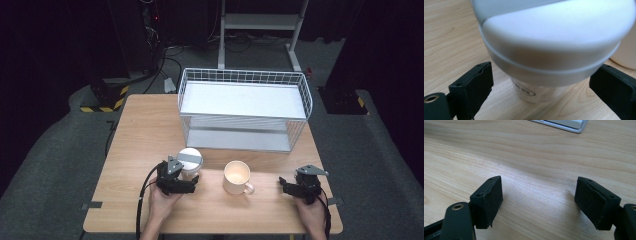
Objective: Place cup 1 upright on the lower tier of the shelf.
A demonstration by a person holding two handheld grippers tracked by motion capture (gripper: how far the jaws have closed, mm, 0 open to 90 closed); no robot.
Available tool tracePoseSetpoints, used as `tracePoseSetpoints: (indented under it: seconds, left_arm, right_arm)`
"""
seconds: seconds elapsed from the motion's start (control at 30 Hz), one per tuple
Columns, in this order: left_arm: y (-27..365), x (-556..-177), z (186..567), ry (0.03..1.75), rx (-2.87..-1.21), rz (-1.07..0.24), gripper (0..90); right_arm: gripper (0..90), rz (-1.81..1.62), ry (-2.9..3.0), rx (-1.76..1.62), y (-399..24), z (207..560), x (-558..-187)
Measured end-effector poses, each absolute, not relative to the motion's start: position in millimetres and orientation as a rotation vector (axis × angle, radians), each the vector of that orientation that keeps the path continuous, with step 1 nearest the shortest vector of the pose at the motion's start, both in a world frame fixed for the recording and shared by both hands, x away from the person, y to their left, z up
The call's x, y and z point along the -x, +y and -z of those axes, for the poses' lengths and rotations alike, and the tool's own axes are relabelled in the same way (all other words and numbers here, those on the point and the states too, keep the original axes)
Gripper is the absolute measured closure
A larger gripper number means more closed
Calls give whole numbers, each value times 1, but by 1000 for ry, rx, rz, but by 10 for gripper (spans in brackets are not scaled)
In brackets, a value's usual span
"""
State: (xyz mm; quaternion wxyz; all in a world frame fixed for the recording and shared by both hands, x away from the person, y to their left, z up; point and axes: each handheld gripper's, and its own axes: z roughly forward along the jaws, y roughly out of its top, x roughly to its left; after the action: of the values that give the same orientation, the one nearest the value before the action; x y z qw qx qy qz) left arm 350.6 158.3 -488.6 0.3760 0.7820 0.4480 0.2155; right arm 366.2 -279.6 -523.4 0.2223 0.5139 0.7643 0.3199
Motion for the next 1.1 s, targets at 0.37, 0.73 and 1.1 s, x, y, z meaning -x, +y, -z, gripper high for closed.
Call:
tracePoseSetpoints:
  seconds: [0.37, 0.73, 1.1]
  left_arm:
    - [152, -358, 488, 1139, -1986, -568, 109]
    - [149, -358, 491, 1129, -1969, -604, 176]
    - [148, -355, 493, 1105, -1967, -630, 187]
  right_arm:
    - [227, -884, 2111, -1419, -280, 523, -366]
    - [227, -885, 2112, -1420, -280, 523, -366]
    - [227, -884, 2111, -1419, -280, 523, -366]
